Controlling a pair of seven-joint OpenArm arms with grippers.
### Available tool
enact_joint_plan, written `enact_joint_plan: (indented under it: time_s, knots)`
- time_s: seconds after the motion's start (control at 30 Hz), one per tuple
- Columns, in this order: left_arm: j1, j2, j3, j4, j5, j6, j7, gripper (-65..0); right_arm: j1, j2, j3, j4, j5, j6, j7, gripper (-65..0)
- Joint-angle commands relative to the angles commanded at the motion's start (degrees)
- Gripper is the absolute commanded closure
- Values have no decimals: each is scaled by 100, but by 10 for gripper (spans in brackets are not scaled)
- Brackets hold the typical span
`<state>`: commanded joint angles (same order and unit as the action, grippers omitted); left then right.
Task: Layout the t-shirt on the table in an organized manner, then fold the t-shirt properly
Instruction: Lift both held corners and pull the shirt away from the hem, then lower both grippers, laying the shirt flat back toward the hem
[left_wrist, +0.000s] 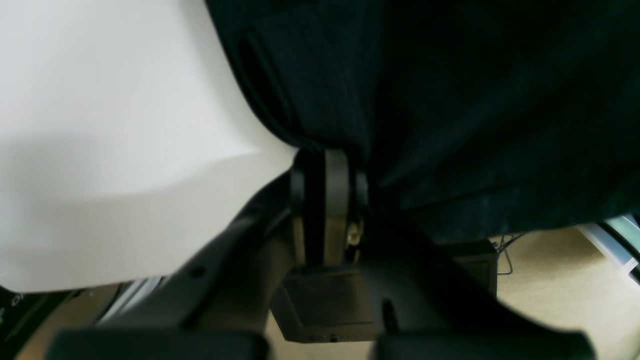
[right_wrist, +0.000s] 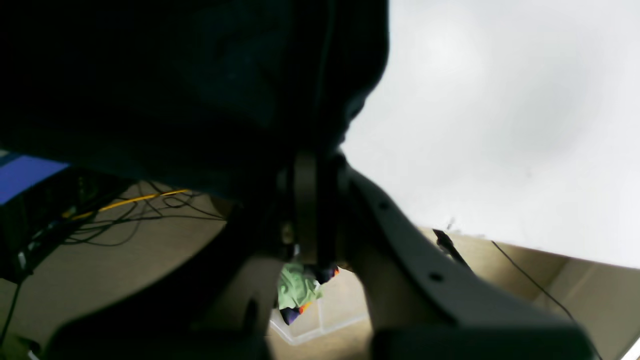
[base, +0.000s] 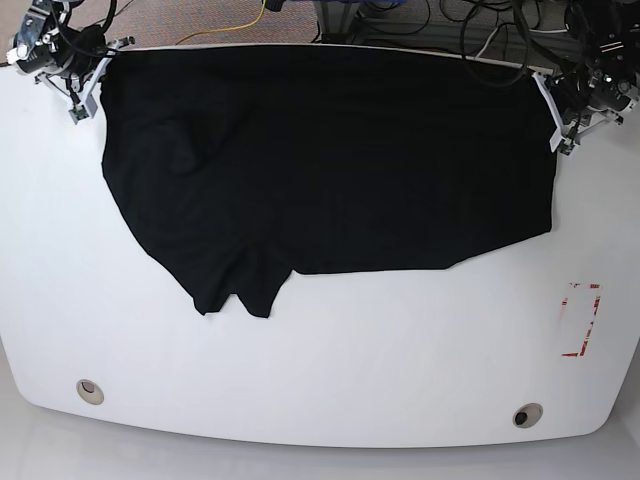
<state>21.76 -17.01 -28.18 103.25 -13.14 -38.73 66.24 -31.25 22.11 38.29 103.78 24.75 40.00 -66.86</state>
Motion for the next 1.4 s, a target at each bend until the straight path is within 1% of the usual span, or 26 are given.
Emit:
enact_joint_plan:
  time_s: [0.03,0.07,0.13,0.17,0.2,0.23,0.27,0.3,0.33,0.37,0.47,0.63,0.87,0.93,1.07,1.17,1.2,1.27,1.4]
  knots:
    - [0,0,0,0,0,0,0,-89,0,9,0,0,0,0,0,-181]
    - [0,0,0,0,0,0,0,-108,0,9,0,9,-9,0,0,-211]
    - [0,0,0,0,-9,9,0,-172,9,9,62,88,-9,0,0,-344]
    - [-9,0,0,0,-9,18,0,-186,9,0,114,123,-9,0,0,-384]
    - [-9,0,0,9,-9,18,0,-215,9,-18,255,211,-9,0,0,-455]
    - [-18,0,0,18,-9,18,0,-226,9,-26,334,264,-9,0,0,-490]
    - [-18,0,0,53,-9,18,0,-233,9,-35,422,343,-9,0,0,-550]
    - [-26,0,0,88,-9,18,0,-233,9,-35,466,387,0,0,0,-582]
    - [-26,0,0,149,-9,26,0,-232,9,-35,519,440,9,0,-9,-636]
    - [-26,0,0,211,-9,26,0,-232,9,-35,563,484,9,0,-9,-650]
    - [-35,9,0,343,-9,26,0,-232,26,-18,598,615,0,0,-9,-650]
    - [-167,0,0,571,-26,18,0,-232,70,-9,844,862,18,0,-9,-650]
    - [-527,18,-360,809,-44,9,0,-232,774,18,835,870,9,0,-9,-650]
    - [-791,18,-413,809,-35,9,0,-232,1099,18,730,835,-9,0,-9,-650]
    - [-1222,18,-510,809,-26,9,9,-232,1697,26,343,624,-18,0,-9,-650]
    - [-1679,18,-527,747,0,44,9,-232,2171,26,79,360,-26,0,-9,-650]
    - [-1952,18,-527,695,9,44,9,-232,2462,26,-44,176,-35,0,-9,-650]
    - [-2207,18,-527,589,9,53,9,-232,2769,9,-193,-62,-167,0,-9,-650]
    - [-2637,18,-519,158,9,70,0,-232,3490,-53,-484,-589,-677,0,44,-650]
